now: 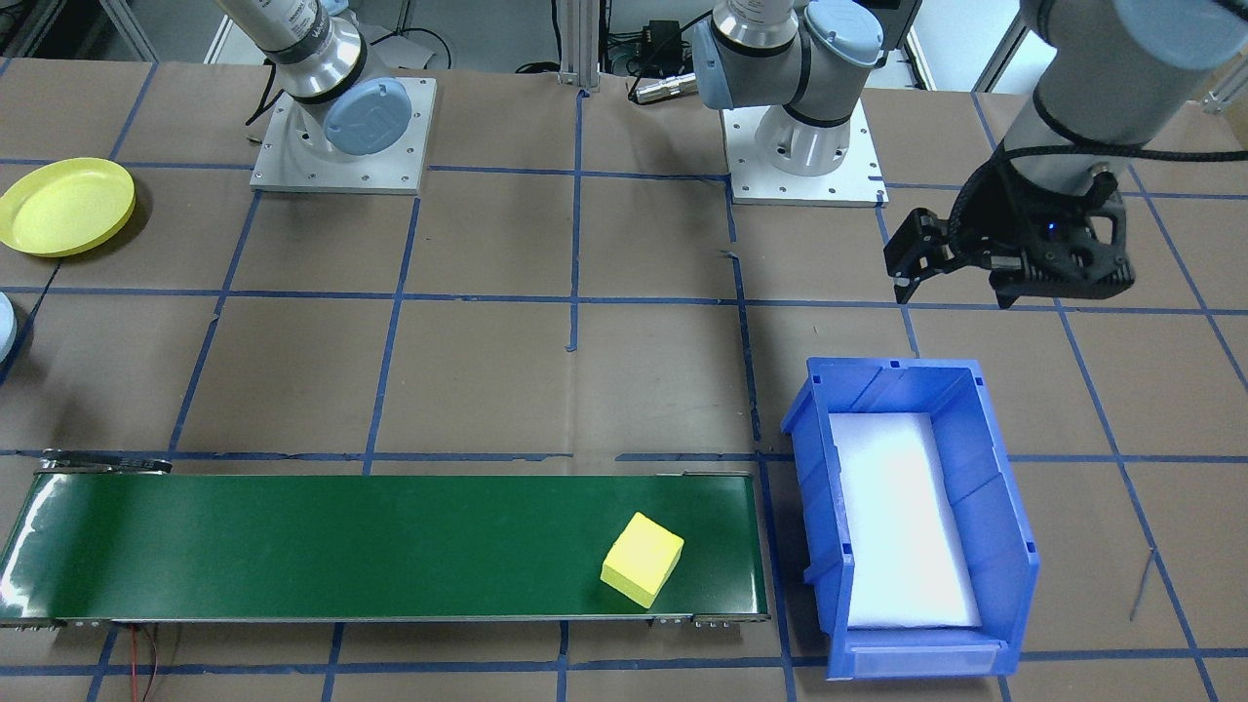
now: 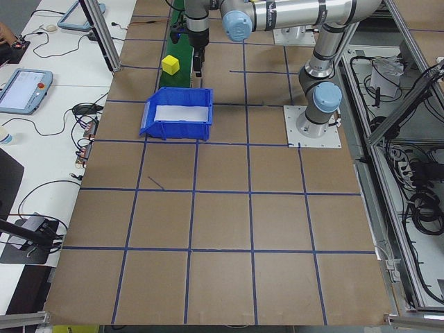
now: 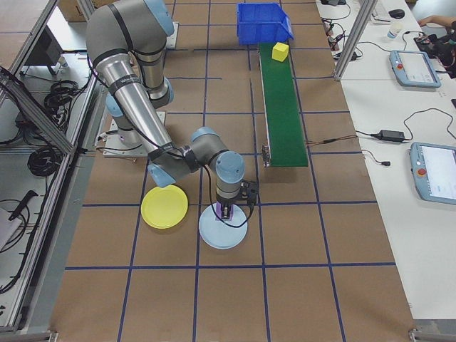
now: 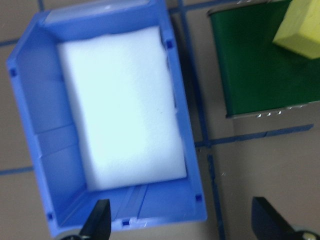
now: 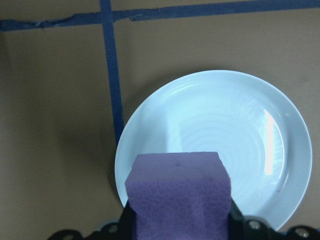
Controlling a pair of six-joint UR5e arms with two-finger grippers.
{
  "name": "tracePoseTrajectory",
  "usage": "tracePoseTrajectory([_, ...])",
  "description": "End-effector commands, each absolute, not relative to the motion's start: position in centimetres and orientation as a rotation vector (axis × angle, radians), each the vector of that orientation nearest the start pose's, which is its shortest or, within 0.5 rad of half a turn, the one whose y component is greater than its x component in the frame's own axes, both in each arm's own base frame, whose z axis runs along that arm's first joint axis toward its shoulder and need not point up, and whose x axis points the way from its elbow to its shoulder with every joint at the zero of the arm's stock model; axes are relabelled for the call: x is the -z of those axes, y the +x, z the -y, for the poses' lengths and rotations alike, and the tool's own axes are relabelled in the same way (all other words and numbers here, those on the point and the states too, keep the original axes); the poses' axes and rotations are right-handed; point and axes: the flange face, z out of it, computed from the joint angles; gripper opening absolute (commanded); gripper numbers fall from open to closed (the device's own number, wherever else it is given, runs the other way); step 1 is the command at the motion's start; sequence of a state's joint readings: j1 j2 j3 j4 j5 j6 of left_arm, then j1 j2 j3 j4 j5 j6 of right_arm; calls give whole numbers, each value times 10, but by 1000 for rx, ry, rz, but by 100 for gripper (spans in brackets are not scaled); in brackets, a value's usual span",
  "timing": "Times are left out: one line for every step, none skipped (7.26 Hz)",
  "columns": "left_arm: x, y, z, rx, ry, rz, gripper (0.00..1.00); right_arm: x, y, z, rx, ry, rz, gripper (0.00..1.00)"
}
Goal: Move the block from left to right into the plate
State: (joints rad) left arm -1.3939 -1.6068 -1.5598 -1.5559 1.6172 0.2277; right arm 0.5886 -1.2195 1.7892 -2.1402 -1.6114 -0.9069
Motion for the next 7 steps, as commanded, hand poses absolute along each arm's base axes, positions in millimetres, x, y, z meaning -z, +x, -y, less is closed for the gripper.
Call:
tracePoseTrajectory([-487, -39, 513, -42, 74, -3107, 100, -245, -415, 424, -95, 144, -3182, 100])
tracePoseTrajectory([-487, -50, 512, -35, 112, -3120, 100, -245, -414, 425, -84, 141, -3174, 100])
tracePoseTrajectory([-488, -68, 512, -12, 167, -3114, 100, -251, -410, 425, -73, 148, -3165, 100])
tracePoseTrajectory([-487, -89, 511, 24, 214, -3105, 100, -241, -398, 427, -57, 161, -3057, 100])
tracePoseTrajectory([-489, -97, 510, 40, 237, -3098, 100, -275, -381, 450, 34, 181, -3084, 100])
tracePoseTrajectory([-490, -96, 509, 42, 237, -3093, 100, -292, -337, 489, 103, 119, -3071, 100])
tracePoseTrajectory([-493, -96, 503, 14, 237, -3086, 100, -301, -281, 525, 133, 102, -3056, 100])
